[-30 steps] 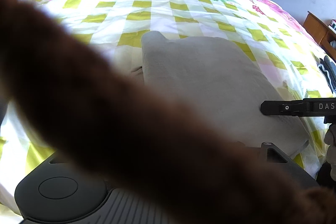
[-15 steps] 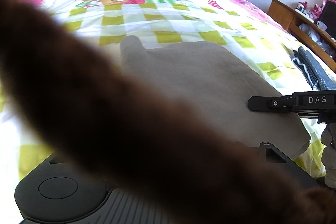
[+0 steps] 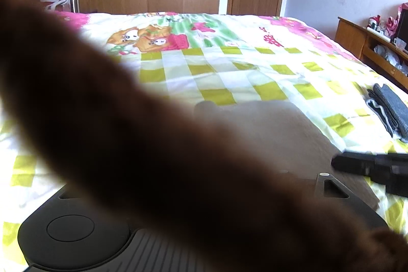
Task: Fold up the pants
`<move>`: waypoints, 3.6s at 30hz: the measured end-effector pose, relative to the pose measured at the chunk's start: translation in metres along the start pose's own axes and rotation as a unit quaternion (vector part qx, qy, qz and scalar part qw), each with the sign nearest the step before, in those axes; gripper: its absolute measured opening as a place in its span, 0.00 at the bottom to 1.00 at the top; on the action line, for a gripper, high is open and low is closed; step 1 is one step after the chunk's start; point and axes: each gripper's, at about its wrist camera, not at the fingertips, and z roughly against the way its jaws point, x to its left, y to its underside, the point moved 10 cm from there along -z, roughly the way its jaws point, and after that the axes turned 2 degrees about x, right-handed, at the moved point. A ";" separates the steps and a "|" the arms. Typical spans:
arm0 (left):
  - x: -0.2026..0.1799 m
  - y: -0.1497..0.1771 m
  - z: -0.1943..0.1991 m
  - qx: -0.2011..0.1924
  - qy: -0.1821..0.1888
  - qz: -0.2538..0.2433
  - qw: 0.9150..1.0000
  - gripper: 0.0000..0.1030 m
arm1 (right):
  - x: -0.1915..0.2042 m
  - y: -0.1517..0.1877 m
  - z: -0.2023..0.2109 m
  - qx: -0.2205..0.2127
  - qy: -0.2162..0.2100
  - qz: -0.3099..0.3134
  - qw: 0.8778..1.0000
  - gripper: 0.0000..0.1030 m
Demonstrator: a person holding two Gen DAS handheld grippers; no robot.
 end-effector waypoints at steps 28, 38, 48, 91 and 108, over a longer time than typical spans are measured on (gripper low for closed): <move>0.033 -0.002 0.086 -0.051 -0.136 0.049 0.988 0.95 | 0.066 0.030 0.084 -0.015 -0.109 -0.022 0.994 0.46; 0.035 -0.004 0.132 -0.111 -0.160 0.067 0.979 1.00 | 0.073 0.040 0.101 -0.017 -0.106 -0.023 0.994 0.46; 0.047 0.003 0.147 -0.130 -0.190 0.091 0.969 1.00 | 0.065 0.049 0.108 -0.015 -0.097 -0.031 0.995 0.46; -0.017 0.102 0.107 -0.008 -0.151 0.024 0.988 1.00 | 0.001 0.072 0.066 0.049 0.137 -0.020 0.989 0.47; -0.030 0.108 0.090 0.013 -0.135 0.008 0.991 1.00 | 0.004 0.080 0.064 0.065 0.155 -0.009 0.986 0.47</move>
